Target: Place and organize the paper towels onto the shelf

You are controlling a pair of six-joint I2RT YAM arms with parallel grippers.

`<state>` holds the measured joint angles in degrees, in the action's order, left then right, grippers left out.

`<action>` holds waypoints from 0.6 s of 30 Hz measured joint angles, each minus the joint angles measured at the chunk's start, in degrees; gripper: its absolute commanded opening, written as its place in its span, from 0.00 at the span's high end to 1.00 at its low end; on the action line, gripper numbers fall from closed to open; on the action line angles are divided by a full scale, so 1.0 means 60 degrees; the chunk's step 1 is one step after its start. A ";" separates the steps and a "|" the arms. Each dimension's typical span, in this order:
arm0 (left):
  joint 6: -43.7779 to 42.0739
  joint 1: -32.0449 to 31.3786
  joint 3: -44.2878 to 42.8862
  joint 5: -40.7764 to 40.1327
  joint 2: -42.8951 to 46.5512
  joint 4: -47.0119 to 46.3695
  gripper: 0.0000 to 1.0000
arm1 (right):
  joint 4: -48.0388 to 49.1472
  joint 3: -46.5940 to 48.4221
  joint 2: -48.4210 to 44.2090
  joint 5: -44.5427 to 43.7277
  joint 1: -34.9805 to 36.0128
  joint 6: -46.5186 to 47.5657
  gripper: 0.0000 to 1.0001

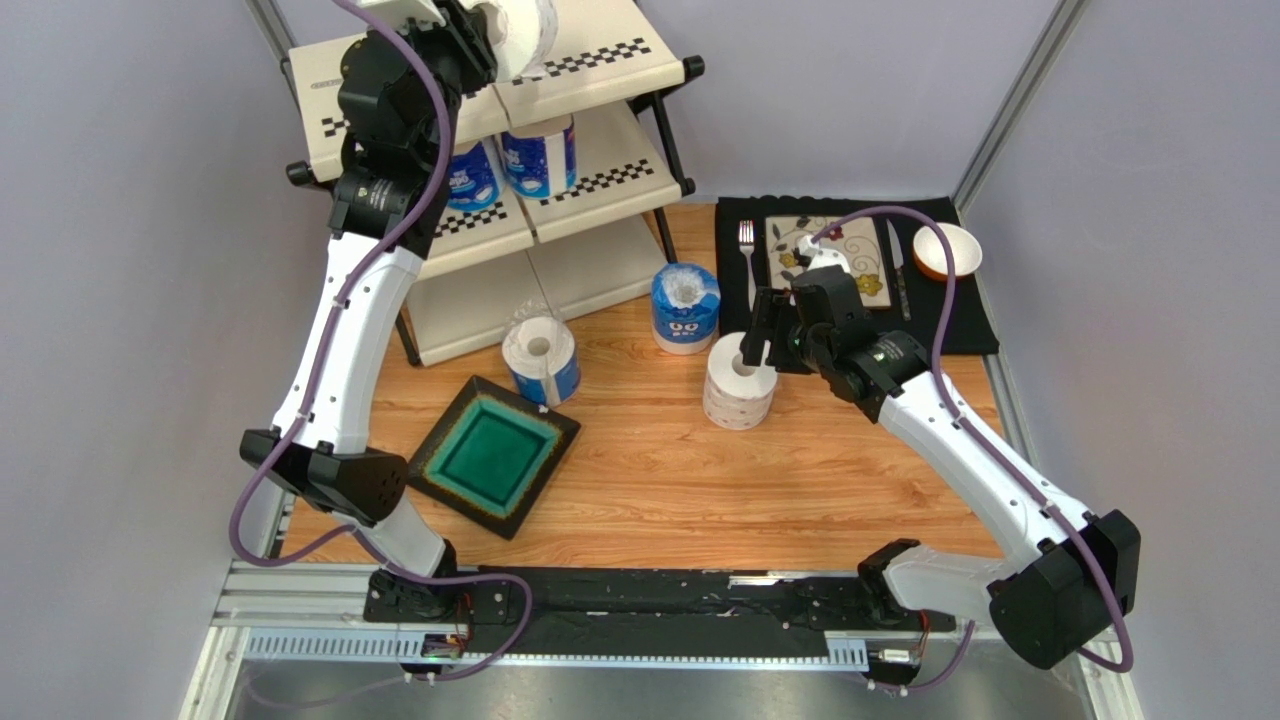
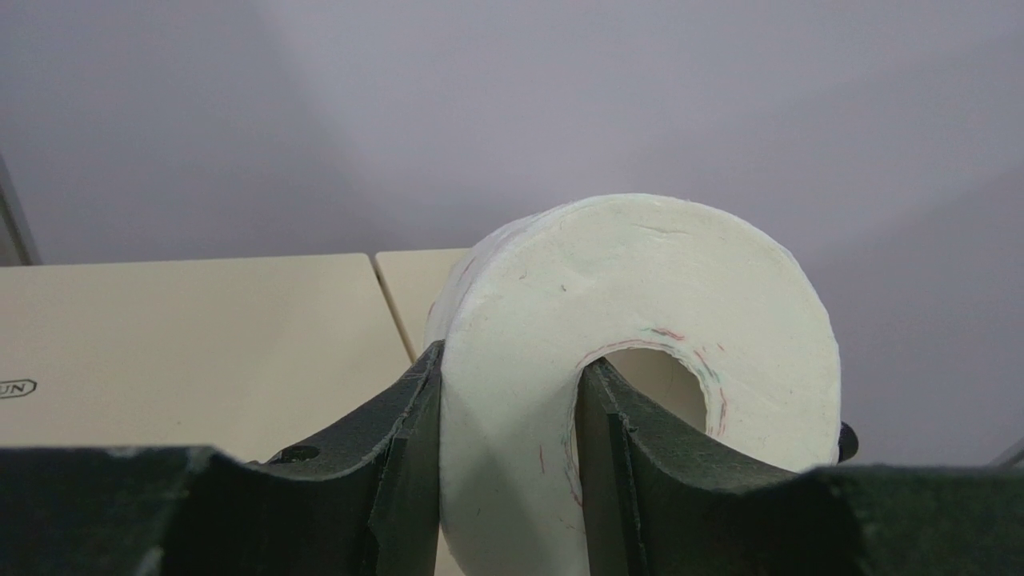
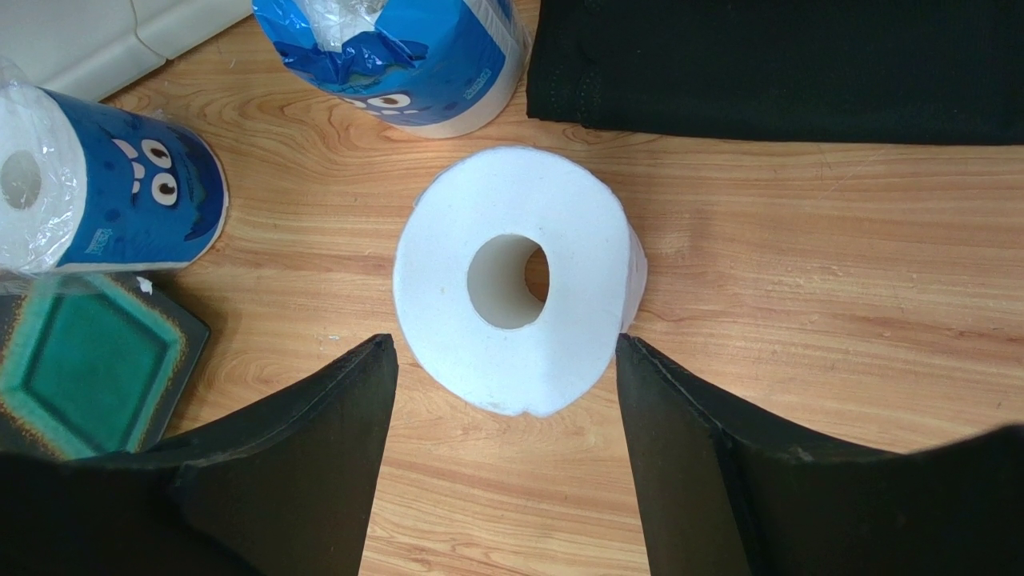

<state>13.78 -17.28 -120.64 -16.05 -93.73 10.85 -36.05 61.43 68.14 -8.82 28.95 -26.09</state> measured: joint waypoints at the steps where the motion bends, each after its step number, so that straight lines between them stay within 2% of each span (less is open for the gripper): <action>1: -0.0022 0.0000 0.0062 -0.0066 0.0011 0.0007 0.73 | 0.0000 -0.0004 0.0000 0.0000 0.0000 0.0000 0.30; 11: -0.0106 0.0004 0.0379 -0.0237 0.0015 0.0018 0.72 | 0.0011 -0.0004 0.0004 0.0000 -0.0007 0.0000 0.30; 14: -0.0109 0.0004 0.0379 -0.0244 0.0015 -0.0011 0.69 | 0.0011 -0.0004 0.0004 0.0000 -0.0025 0.0000 0.30; 18: -0.0113 0.0004 0.0408 -0.0248 0.0015 -0.0011 0.60 | 0.0011 -0.0004 0.0004 -0.0004 -0.0025 0.0000 0.30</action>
<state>13.10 -17.26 -118.19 -17.54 -93.65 10.79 -35.99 61.41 68.16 -8.84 28.80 -26.09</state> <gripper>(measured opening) 0.466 0.706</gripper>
